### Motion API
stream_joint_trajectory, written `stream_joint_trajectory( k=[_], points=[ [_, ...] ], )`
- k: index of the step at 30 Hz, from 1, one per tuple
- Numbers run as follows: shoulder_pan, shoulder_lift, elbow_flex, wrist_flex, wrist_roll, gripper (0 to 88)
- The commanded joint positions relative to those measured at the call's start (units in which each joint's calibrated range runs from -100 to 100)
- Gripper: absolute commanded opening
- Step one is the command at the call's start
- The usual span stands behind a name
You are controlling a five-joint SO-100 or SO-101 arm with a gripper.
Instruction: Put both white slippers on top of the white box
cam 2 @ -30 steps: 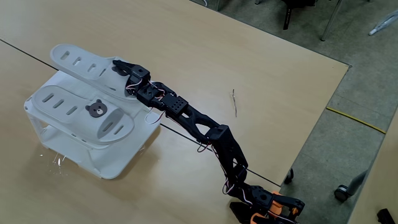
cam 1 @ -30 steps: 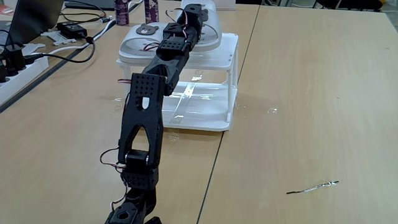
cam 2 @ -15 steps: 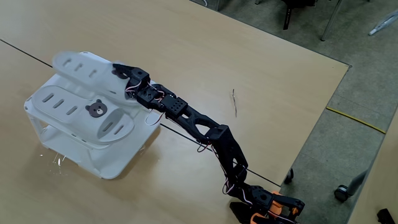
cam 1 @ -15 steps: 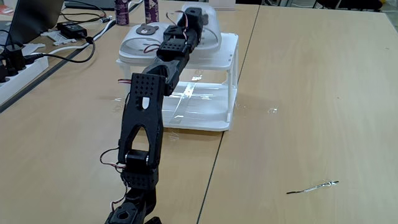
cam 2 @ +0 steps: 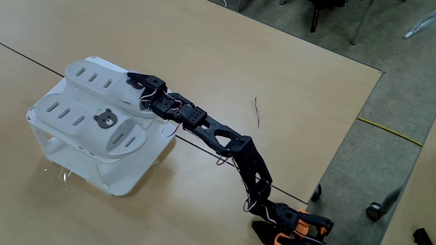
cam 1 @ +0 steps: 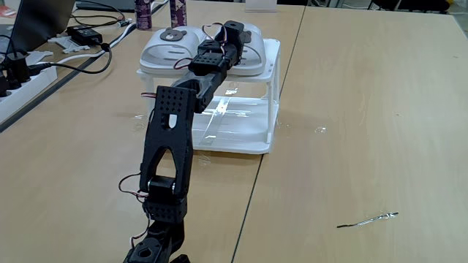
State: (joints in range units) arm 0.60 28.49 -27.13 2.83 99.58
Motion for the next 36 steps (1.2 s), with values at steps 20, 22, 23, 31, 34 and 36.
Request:
stream_joint_trajectory(
  k=[20, 22, 23, 31, 34, 36],
  points=[
    [-1.0, -15.7, 7.1, -0.2, 0.4, 16.2],
    [-1.0, -17.7, 10.2, -0.2, 0.4, 16.2],
    [-1.0, -18.6, 11.5, -0.2, 0.4, 16.2],
    [-1.0, -23.5, 20.2, -0.2, 0.4, 16.2],
    [-1.1, -24.9, 23.4, -0.2, 0.4, 16.2],
    [-1.1, -25.8, 24.8, -0.2, 0.4, 16.2]
  ],
)
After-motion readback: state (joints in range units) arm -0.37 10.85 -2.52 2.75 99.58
